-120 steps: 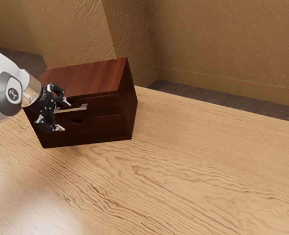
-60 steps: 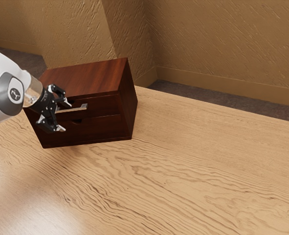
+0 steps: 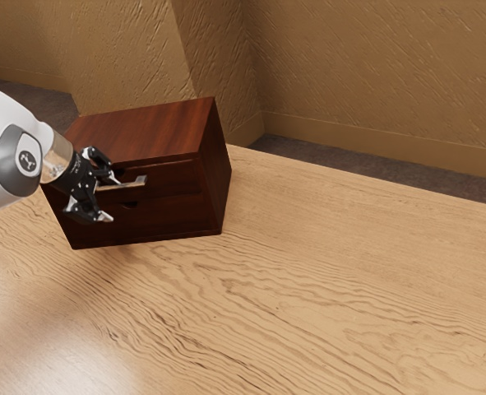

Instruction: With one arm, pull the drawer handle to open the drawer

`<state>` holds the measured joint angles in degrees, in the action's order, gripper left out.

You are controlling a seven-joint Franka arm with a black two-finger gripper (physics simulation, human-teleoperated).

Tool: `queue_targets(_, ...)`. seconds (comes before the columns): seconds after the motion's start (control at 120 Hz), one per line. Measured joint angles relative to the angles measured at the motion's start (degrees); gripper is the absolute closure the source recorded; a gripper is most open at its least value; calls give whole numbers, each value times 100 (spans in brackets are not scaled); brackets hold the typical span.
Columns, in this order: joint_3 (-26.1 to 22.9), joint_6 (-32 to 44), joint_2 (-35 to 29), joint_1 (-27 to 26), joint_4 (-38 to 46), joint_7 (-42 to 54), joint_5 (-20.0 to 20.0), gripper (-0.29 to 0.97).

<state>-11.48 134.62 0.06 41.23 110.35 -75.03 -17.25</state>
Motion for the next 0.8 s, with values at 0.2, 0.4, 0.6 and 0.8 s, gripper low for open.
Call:
queue_targets(0.2, 74, -41, -45, -70, -64, -7, -1, 42)
queue_targets(0.4, 13, -171, -119, -26, -60, -20, -15, 66)
queue_targets(0.6, 63, -316, -278, -67, 37, -33, -3, 75)
queue_targets(0.8, 70, -351, -740, -89, 509, -55, 28, 78)
